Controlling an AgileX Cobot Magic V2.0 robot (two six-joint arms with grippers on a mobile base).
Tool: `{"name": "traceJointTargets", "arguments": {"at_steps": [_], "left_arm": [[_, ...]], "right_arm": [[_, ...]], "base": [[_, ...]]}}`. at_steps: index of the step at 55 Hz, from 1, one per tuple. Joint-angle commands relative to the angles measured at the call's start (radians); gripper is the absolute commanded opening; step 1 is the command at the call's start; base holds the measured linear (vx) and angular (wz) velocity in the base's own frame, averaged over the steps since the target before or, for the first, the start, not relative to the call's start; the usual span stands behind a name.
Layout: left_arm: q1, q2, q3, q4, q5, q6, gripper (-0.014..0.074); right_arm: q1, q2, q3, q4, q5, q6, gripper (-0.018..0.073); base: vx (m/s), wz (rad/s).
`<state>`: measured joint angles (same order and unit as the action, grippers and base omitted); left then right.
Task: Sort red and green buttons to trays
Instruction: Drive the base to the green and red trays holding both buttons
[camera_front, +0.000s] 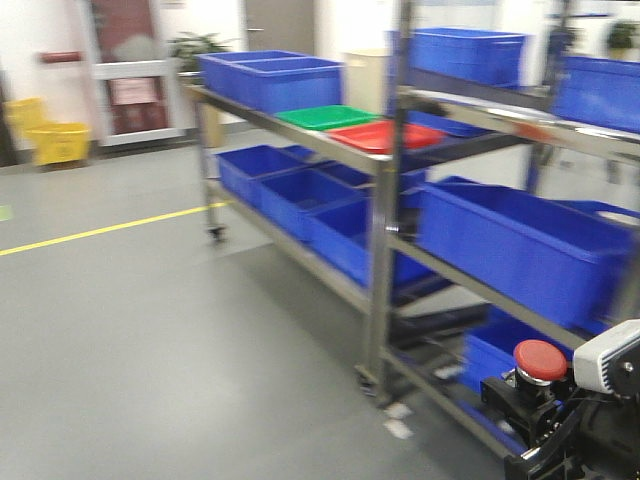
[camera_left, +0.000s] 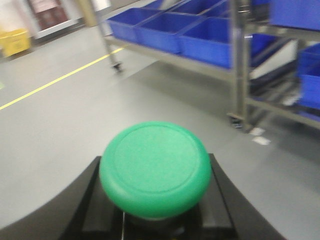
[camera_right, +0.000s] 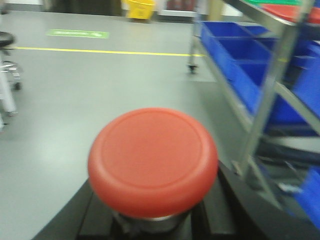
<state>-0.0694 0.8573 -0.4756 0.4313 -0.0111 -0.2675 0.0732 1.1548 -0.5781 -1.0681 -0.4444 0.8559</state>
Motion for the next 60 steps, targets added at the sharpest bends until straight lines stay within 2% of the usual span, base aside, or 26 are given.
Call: {"name": "traceJointTargets", "arguments": {"at_steps": [1, 32, 60], "left_arm": [[-0.004, -0.012, -0.029, -0.011, -0.078, -0.01, -0.0003], [-0.004, -0.012, -0.029, -0.011, -0.077, -0.01, -0.0003], [-0.004, -0.012, -0.029, -0.011, -0.073, -0.01, -0.0003]], "right_arm": [[-0.005, -0.022, -0.027, 0.028, -0.055, -0.002, -0.0008], [-0.005, -0.023, -0.027, 0.027, -0.055, -0.002, -0.0008], [-0.005, -0.022, -0.027, 0.027, -0.056, -0.002, -0.0008]], "base": [[0.2, 0.71], [0.28, 0.63], [0.46, 0.22]]}}
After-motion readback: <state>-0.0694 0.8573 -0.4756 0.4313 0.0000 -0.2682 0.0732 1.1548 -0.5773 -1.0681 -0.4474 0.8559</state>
